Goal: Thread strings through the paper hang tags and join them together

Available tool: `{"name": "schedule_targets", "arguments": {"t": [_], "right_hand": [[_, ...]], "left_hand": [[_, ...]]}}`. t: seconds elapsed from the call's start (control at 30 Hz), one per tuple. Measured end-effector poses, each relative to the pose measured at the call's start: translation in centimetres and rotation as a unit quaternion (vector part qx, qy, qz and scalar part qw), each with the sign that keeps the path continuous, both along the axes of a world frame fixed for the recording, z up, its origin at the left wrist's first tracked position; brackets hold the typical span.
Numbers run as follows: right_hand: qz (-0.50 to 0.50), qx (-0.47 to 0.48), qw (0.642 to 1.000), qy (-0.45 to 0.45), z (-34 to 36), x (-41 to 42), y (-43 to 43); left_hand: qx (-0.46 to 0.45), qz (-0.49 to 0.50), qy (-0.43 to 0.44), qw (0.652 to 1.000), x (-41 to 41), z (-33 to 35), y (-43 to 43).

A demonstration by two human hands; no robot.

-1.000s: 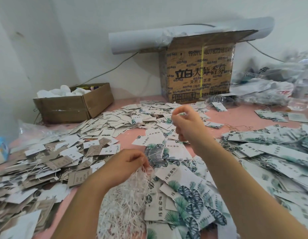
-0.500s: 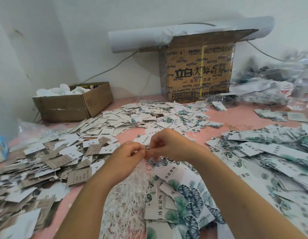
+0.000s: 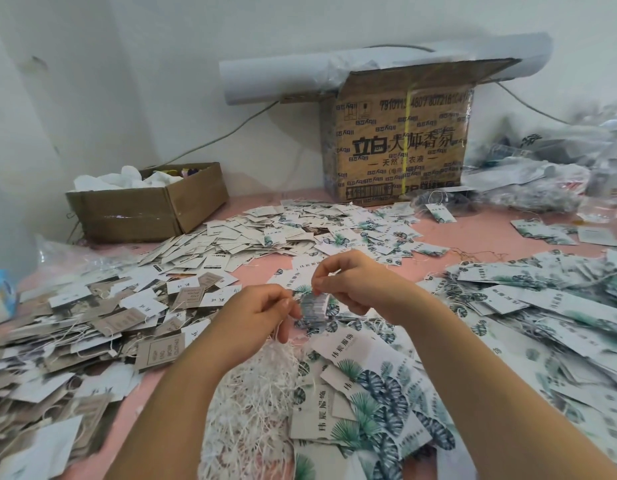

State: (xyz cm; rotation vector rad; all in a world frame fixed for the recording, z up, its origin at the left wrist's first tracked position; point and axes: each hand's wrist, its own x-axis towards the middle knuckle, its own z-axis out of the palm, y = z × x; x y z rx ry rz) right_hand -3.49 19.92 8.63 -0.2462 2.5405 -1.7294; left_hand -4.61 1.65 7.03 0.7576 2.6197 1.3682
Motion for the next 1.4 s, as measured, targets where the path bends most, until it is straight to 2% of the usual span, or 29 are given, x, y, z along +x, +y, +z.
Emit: {"name": "schedule_targets", "arguments": {"t": [0.1, 0.27, 0.57, 0.63, 0.7, 0.87, 0.93, 1.03, 1.17, 1.23, 1.33, 1.4], "right_hand": [[-0.02, 0.031, 0.999, 0.024, 0.1, 0.0, 0.4], [-0.02, 0.017, 0.999, 0.043, 0.0, -0.3, 0.7], [-0.153, -0.044, 0.984, 0.083, -0.9, -1.4, 1.8], [-0.163, 0.021, 0.981, 0.108, -1.4, -1.7, 1.8], [-0.143, 0.143, 0.972, 0.123, -2.1, -1.8, 1.5], [-0.111, 0.377, 0.91, 0.131, -3.3, -1.4, 0.4], [-0.129, 0.418, 0.889, 0.136, -3.8, -1.7, 0.1], [-0.154, 0.418, 0.877, 0.182, -4.1, -2.2, 0.1], [-0.157, 0.406, 0.862, 0.259, -4.1, -2.3, 0.4], [-0.141, 0.373, 0.848, 0.35, -4.0, -2.0, 0.3], [-0.083, 0.284, 0.816, 0.497, -3.5, -1.4, -0.5], [-0.049, 0.266, 0.817, 0.509, -3.1, -1.2, -1.0]], "left_hand": [[0.015, 0.004, -0.006, 1.0, -0.1, 0.0, 0.0], [0.024, 0.002, -0.018, 1.0, -0.1, 0.0, -0.1], [-0.092, 0.029, -0.01, 0.995, -0.4, -0.6, -0.6], [-0.1, 0.013, -0.022, 0.995, -0.3, -0.5, -0.7], [-0.112, 0.006, -0.022, 0.993, -0.2, -0.4, -0.7], [-0.129, 0.021, -0.017, 0.991, -0.2, -0.5, -0.8], [-0.147, 0.014, -0.008, 0.989, -0.2, -0.6, -0.7], [-0.152, 0.024, 0.023, 0.988, -0.4, -0.8, -0.6], [-0.091, 0.043, 0.002, 0.995, -0.4, -0.7, -0.5], [-0.031, 0.051, -0.028, 0.998, -0.3, -0.7, -0.4], [0.124, 0.079, -0.082, 0.986, 0.0, -0.2, 0.0], [0.232, 0.102, -0.126, 0.959, -0.2, 0.2, 0.1]]}}
